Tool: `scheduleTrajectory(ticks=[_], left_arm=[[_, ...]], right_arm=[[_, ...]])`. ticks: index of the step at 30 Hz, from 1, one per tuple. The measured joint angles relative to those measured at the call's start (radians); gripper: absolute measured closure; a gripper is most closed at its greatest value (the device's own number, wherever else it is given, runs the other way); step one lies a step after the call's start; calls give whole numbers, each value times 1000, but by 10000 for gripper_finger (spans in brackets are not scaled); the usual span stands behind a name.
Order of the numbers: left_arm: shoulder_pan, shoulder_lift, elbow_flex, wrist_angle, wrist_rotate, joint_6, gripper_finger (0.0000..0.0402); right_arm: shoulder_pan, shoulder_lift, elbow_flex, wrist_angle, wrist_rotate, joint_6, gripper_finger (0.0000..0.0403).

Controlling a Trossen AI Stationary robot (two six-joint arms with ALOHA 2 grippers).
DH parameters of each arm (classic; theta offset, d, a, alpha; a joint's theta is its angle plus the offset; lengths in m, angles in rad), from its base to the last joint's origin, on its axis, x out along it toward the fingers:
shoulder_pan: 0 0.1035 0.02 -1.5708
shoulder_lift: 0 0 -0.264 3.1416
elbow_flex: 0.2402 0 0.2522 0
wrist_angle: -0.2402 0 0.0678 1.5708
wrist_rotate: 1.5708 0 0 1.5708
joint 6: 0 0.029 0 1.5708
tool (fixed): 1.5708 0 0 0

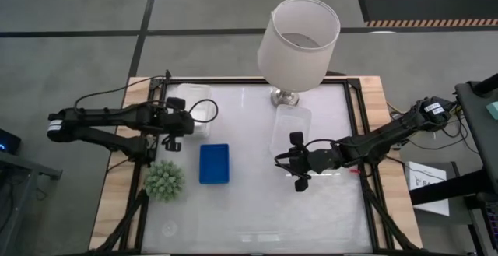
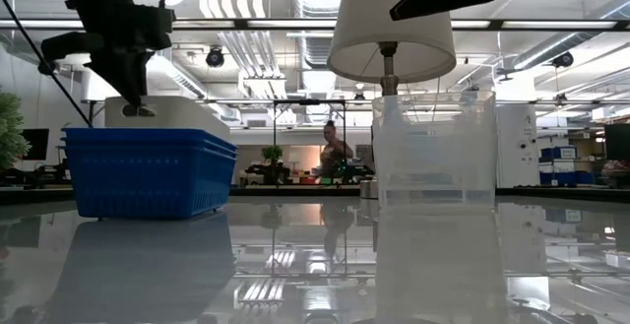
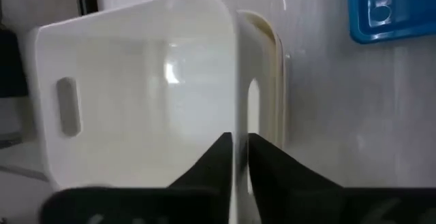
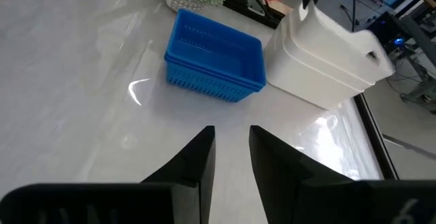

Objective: Stack baskets by color
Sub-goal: Stack the right white bin on the stacked white bins, then return to Home Position

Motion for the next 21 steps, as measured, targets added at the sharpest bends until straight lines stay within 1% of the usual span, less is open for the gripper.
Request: scheduleTrajectory(ticks=[5, 7, 8, 10, 11, 12, 13, 14, 17, 19, 21], left_arm=[[-1, -3, 10, -3, 2, -16, 319], [-1, -5, 27, -2, 6, -46, 299], [-2, -6, 36, -3, 20, -78, 291], [-8, -9, 58, 4, 98, -146, 281], [-14, -11, 64, 31, 135, -203, 279], [-25, -16, 65, 79, 148, -266, 278], [-47, -19, 57, 148, 152, -318, 278], [-82, -20, 44, 222, 149, -338, 278], [-207, -14, -13, 409, 100, -310, 287], [-279, -9, -50, 498, 69, -279, 298], [-346, -10, -90, 574, 48, -278, 310]], right_arm=[[0, 0, 0, -2, -1, 0, 319], [0, 0, -2, -11, -7, -6, 319], [0, 0, -7, -12, -14, -18, 319], [-3, -1, -27, 1, -49, -47, 319], [-6, -1, -41, 21, -69, -62, 319], [-12, -1, -59, 56, -92, -80, 319], [-21, -1, -79, 97, -113, -102, 319], [-34, -1, -101, 147, -133, -123, 319], [-94, -1, -175, 282, -200, -151, 320], [-143, -7, -227, 352, -255, -150, 324], [-189, -16, -276, 413, -286, -150, 330]])
